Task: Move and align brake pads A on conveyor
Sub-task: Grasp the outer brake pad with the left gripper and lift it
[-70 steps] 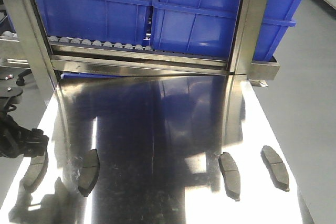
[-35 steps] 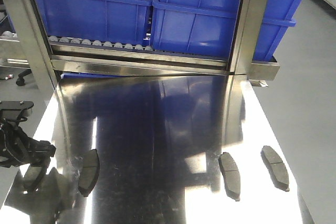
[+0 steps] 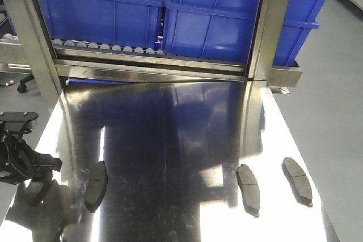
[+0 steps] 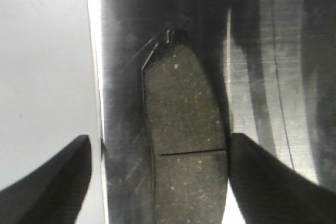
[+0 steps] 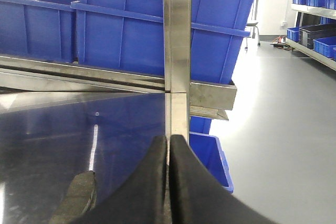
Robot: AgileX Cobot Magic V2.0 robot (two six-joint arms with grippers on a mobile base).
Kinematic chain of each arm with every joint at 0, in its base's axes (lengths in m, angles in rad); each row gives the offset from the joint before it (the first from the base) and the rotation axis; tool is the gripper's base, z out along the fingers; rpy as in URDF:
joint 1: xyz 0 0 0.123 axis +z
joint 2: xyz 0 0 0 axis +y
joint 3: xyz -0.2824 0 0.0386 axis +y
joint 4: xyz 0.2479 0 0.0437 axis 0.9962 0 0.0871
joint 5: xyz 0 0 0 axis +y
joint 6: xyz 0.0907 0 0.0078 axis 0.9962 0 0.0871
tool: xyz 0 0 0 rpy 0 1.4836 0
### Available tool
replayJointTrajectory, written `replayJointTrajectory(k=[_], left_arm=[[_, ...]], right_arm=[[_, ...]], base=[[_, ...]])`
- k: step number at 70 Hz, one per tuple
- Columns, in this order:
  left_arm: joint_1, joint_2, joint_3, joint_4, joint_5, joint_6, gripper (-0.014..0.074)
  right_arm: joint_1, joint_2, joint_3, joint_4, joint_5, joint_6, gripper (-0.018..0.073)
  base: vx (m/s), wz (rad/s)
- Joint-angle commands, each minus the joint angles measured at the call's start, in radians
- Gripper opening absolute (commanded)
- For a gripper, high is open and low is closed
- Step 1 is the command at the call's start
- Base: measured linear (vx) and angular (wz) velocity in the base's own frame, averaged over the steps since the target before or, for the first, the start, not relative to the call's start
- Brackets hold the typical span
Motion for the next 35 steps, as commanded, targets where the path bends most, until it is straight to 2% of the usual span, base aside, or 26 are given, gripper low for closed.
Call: replayJointTrajectory(k=[1,22,35], left_arm=[[-0.007,-0.038,-0.027,-0.012,-0.022,-0.001,0.0424],[-0.007,-0.038,-0.027,-0.012,-0.015,-0.001,0.0218],[-0.007,-0.038,-0.027,-0.012,-0.015,-0.001,0.016]], right_arm=[[-0.005,-0.01,0.006,-0.008,-0.073,-0.005,-0.0003],[-0.005,-0.01,0.006,-0.008,-0.073,-0.005,-0.0003],[-0.005,-0.01,0.006,-0.008,-0.073,-0.005,-0.0003]], base=[[0.0,0.0],[0.0,0.0],[0.0,0.0]])
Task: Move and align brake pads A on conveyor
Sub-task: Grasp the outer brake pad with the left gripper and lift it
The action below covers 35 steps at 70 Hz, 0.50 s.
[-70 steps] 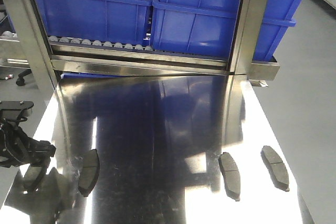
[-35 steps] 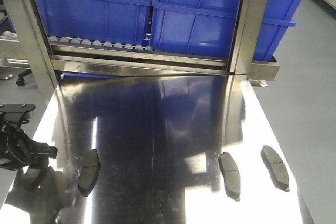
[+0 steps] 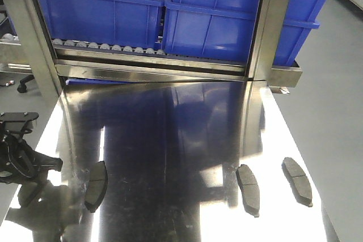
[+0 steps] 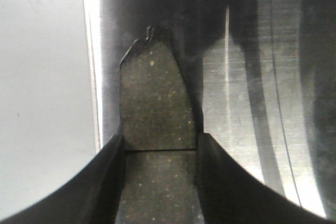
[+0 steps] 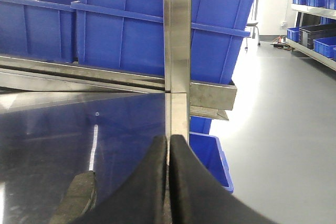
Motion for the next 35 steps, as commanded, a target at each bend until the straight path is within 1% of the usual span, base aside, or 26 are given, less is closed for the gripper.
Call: replayJointTrajectory(k=[1,17,35], left_arm=[[-0.006,-0.037,-0.027,-0.005,-0.018,-0.001,0.0158],[-0.006,-0.092,-0.026,-0.005,-0.017,-0.001,0.0156],[-0.006,-0.291,0.065,-0.003,-0.025,0.011,0.0156]], right_arm=[[-0.005,-0.01,0.006,-0.008,-0.073,-0.005,-0.0003],[-0.005,-0.01,0.006,-0.008,-0.073,-0.005,-0.0003],[-0.005,-0.01,0.006,-0.008,-0.073,-0.005,-0.0003]], base=[[0.0,0.0],[0.0,0.0],[0.0,0.0]])
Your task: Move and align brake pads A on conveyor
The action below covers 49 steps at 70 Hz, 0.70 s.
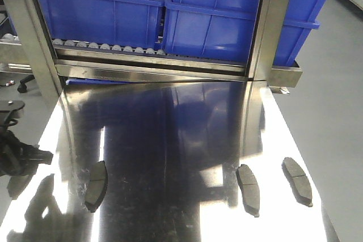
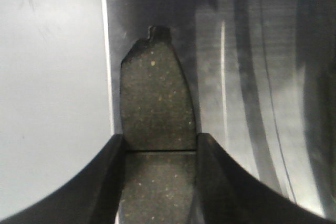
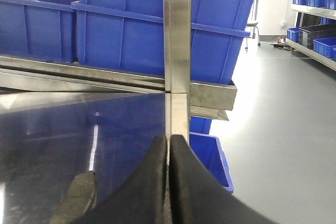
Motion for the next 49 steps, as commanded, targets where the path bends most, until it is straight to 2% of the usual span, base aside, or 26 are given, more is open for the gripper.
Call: replayJointTrajectory(k=[1,19,49], left_arm=[[-0.006,-0.122,0.013,-0.004,-0.03,0.01,0.0156],[-0.006,-0.399,0.122,-0.004,-0.021,0.073,0.0156],[-0.006,-0.956,0.368,-0.023,-0.025,0.078,0.0156]], right_arm=[[-0.005,-0.01,0.006,-0.008,-0.073,-0.005,-0.0003],[-0.005,-0.01,0.006,-0.008,-0.073,-0.005,-0.0003],[-0.005,-0.01,0.006,-0.008,-0.073,-0.005,-0.0003]], base=[[0.0,0.0],[0.0,0.0],[0.0,0.0]])
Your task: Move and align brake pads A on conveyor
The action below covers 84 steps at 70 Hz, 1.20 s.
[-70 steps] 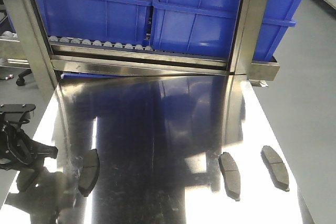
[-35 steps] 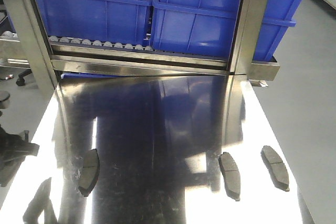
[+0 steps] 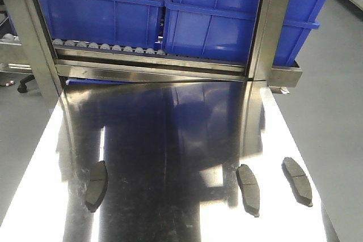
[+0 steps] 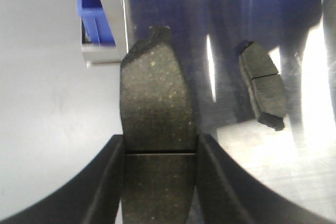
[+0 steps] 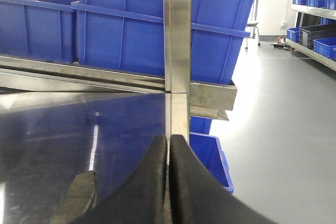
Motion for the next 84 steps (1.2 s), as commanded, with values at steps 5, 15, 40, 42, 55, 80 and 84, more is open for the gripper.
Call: replayJointTrajectory(k=[5,15,40,42,55,80,84], left_arm=[[-0.006,-0.168,0.043,-0.015,-0.072,0.01,0.0156],[-0.006,-0.262,0.076,-0.015,-0.073,0.01,0.0156],[-0.006,-0.312,0.076,-0.015,-0.06,0.01,0.0156],[-0.006,-0.312,0.076,-0.015,-0.06,0.01,0.0156],[-0.006,-0.312,0.076,-0.015,-0.06,0.01,0.0156],[-0.006,-0.312,0.076,-0.015,-0.06,0.01,0.0156],[-0.006,-0.312,0.076,-0.015,-0.06,0.01,0.0156]], right_arm=[[-0.005,-0.01,0.006,-0.008,-0.073,-0.005,-0.0003],[-0.005,-0.01,0.006,-0.008,-0.073,-0.005,-0.0003],[-0.005,-0.01,0.006,-0.008,-0.073,-0.005,-0.0003],[-0.005,-0.01,0.006,-0.008,-0.073,-0.005,-0.0003],[-0.005,-0.01,0.006,-0.008,-0.073,-0.005,-0.0003],[-0.005,-0.01,0.006,-0.008,-0.073,-0.005,-0.0003],[-0.005,-0.01,0.006,-0.008,-0.073,-0.005,-0.0003]], base=[[0.0,0.0],[0.0,0.0],[0.0,0.0],[0.0,0.0],[0.0,0.0],[0.0,0.0],[0.0,0.0]])
